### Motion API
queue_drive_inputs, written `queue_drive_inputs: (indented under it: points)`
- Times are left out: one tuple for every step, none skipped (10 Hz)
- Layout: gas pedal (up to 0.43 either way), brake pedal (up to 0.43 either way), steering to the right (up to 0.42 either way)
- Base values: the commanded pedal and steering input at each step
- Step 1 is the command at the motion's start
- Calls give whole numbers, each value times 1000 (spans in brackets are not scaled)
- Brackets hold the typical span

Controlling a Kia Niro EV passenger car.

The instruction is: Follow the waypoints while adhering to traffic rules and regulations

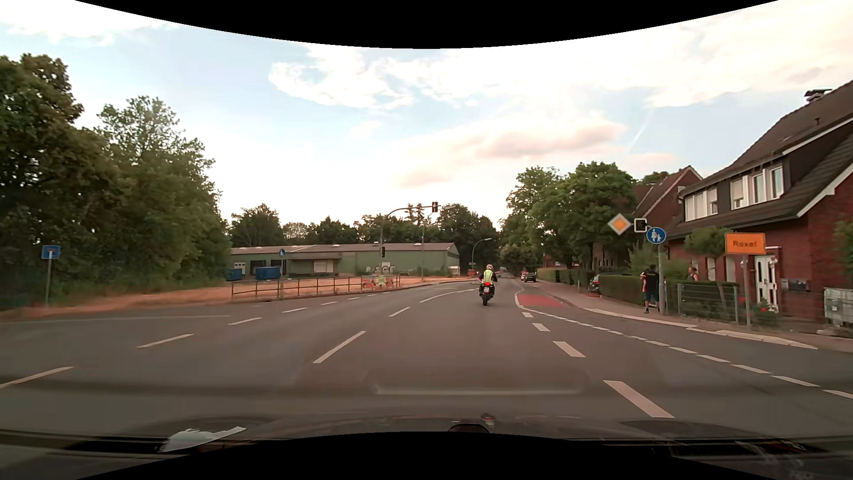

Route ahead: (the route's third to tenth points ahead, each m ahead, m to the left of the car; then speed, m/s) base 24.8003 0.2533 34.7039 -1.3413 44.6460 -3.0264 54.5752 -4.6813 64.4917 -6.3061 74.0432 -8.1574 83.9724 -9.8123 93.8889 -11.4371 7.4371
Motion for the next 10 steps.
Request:
queue_drive_inputs:
  points:
    - [157, 0, 42]
    - [157, 0, 34]
    - [157, 0, 32]
    - [169, 0, 35]
    - [169, 0, 35]
    - [169, 0, 35]
    - [169, 0, 37]
    - [177, 0, 38]
    - [197, 0, 40]
    - [220, 0, 42]
